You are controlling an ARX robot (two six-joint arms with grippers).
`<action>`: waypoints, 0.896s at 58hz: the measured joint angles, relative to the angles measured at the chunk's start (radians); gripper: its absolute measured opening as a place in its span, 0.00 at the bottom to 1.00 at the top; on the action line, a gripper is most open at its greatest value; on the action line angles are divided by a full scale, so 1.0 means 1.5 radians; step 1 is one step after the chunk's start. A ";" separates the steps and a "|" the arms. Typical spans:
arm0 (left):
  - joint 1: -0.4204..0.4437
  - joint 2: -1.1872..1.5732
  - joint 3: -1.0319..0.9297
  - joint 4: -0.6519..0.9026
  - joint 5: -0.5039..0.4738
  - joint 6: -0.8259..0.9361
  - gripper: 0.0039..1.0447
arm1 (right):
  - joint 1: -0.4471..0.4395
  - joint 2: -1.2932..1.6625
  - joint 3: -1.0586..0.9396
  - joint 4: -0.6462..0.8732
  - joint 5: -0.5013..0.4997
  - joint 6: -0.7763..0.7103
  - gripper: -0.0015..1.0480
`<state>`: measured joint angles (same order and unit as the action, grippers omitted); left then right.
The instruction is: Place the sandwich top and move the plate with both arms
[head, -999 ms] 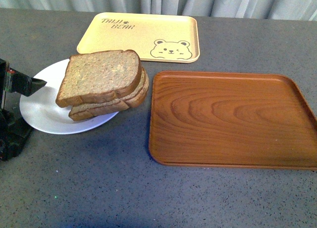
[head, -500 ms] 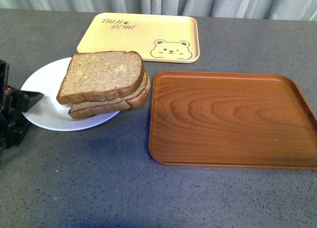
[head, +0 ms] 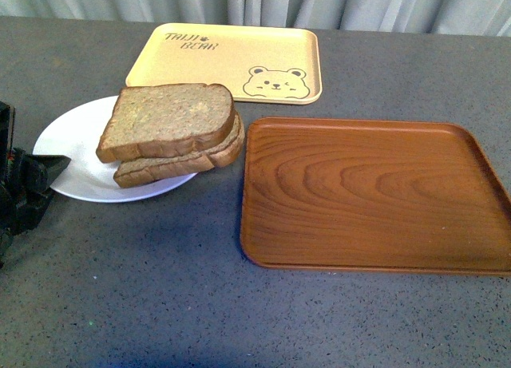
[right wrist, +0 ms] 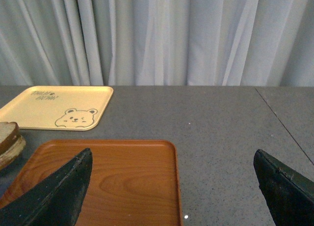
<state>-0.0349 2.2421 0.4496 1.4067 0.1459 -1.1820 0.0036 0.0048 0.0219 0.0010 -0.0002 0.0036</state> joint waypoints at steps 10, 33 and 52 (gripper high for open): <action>0.000 -0.003 -0.001 -0.001 -0.004 0.003 0.02 | 0.000 0.000 0.000 0.000 0.000 0.000 0.91; 0.000 -0.003 -0.001 -0.001 -0.006 0.004 0.02 | 0.000 0.000 0.000 0.000 0.000 0.000 0.91; 0.015 -0.123 -0.047 -0.020 0.121 -0.083 0.02 | 0.000 0.000 0.000 -0.001 0.000 0.000 0.91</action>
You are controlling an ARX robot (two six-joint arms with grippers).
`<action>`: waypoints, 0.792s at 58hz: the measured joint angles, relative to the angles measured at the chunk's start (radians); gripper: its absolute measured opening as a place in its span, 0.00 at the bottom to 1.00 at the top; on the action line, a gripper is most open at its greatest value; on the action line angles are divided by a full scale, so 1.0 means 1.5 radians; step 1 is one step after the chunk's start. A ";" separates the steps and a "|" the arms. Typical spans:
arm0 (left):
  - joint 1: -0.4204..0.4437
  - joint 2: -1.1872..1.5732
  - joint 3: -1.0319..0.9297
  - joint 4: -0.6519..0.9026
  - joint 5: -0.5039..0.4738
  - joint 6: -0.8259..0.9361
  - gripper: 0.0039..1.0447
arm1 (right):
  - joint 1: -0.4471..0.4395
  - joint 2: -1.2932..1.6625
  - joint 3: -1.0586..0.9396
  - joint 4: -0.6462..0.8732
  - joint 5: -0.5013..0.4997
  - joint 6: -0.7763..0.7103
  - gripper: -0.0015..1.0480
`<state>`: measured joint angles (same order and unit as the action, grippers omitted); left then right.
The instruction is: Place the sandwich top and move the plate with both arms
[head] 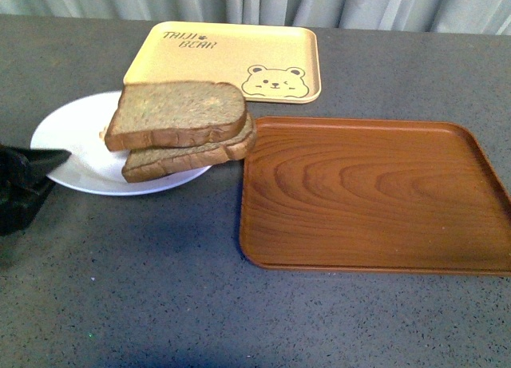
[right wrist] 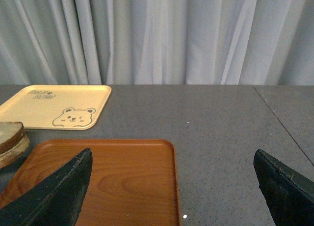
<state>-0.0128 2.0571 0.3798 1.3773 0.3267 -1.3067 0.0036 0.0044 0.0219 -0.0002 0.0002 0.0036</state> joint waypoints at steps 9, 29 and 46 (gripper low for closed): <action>0.000 -0.049 0.000 -0.014 0.010 -0.024 0.02 | 0.000 0.000 0.000 0.000 0.000 0.000 0.91; -0.026 -0.062 0.079 -0.128 0.004 -0.009 0.02 | 0.000 0.000 0.000 0.000 0.000 0.000 0.91; -0.086 -0.003 0.254 -0.232 -0.013 0.008 0.02 | 0.000 0.000 0.000 0.000 0.000 0.000 0.91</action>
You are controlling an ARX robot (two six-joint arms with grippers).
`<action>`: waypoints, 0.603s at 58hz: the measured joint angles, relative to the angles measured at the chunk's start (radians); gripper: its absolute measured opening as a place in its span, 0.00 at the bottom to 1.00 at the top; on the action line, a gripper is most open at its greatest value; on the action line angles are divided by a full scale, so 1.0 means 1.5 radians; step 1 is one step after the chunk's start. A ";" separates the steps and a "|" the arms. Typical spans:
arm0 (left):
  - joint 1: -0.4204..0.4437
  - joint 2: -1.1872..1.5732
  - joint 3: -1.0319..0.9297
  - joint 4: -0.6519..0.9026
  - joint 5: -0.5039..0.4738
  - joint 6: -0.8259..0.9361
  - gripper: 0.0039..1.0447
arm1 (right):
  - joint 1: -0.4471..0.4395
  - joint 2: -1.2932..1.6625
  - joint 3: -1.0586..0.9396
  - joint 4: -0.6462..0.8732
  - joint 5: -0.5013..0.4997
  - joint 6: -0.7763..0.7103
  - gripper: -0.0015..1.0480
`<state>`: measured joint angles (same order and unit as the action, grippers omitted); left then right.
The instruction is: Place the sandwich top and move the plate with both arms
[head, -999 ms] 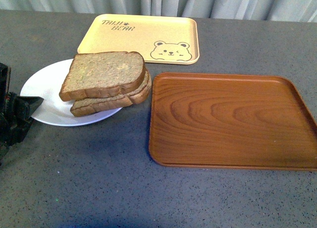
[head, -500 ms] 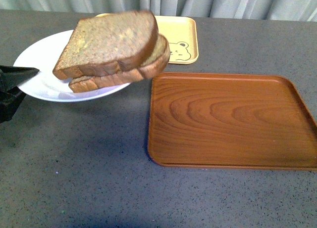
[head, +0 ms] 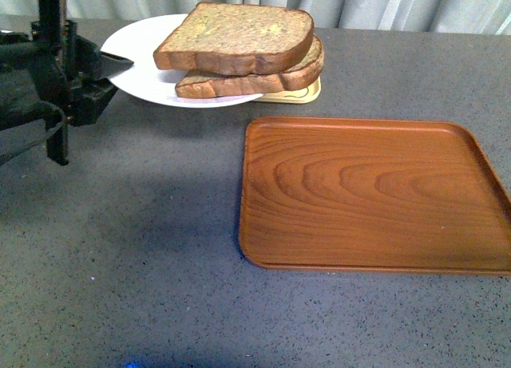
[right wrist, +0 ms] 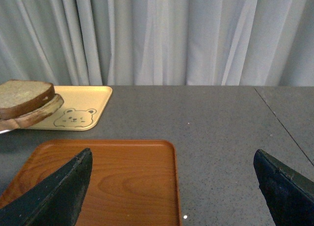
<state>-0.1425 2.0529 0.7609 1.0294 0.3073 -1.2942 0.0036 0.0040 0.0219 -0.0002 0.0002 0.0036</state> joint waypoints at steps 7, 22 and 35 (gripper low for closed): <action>-0.020 0.034 0.065 -0.024 -0.006 0.000 0.02 | 0.000 0.000 0.000 0.000 0.000 0.000 0.91; -0.046 0.120 0.197 -0.084 -0.010 0.005 0.02 | 0.000 0.000 0.000 0.000 0.000 0.000 0.91; -0.049 0.183 0.292 -0.120 -0.008 0.014 0.02 | 0.000 0.000 0.000 0.000 0.000 0.000 0.91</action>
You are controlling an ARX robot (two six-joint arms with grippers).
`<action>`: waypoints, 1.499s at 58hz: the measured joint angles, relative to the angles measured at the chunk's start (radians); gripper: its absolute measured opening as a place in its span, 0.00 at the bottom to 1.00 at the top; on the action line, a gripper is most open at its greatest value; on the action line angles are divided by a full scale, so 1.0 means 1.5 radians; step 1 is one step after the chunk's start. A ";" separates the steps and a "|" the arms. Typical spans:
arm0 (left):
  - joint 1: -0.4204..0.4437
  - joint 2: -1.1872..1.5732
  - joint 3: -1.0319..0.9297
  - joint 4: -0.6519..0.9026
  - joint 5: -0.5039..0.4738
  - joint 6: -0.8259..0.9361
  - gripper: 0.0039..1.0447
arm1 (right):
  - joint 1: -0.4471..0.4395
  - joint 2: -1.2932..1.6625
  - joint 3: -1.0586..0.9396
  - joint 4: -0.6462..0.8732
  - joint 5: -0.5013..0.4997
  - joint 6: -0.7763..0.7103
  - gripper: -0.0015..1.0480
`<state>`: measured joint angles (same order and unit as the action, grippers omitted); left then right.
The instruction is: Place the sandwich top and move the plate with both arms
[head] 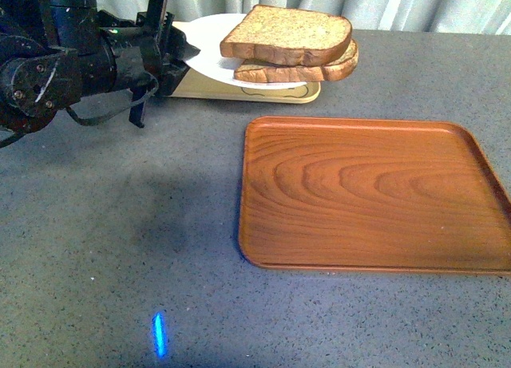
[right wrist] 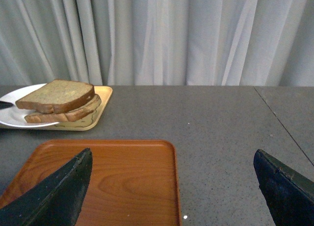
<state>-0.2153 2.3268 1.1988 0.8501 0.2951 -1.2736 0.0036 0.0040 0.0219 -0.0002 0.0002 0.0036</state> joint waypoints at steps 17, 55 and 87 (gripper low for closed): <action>0.002 0.086 0.107 -0.026 -0.010 -0.005 0.02 | 0.000 0.000 0.000 0.000 0.000 0.000 0.91; 0.023 0.169 0.245 -0.071 -0.009 -0.030 0.12 | 0.000 0.000 0.000 0.000 0.000 0.000 0.91; 0.058 0.121 0.187 -0.087 -0.017 -0.002 0.92 | 0.000 0.000 0.000 0.000 0.000 0.000 0.91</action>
<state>-0.1280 2.5088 1.4796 0.7193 0.2695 -1.2770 0.0032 0.0040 0.0219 -0.0002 0.0002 0.0036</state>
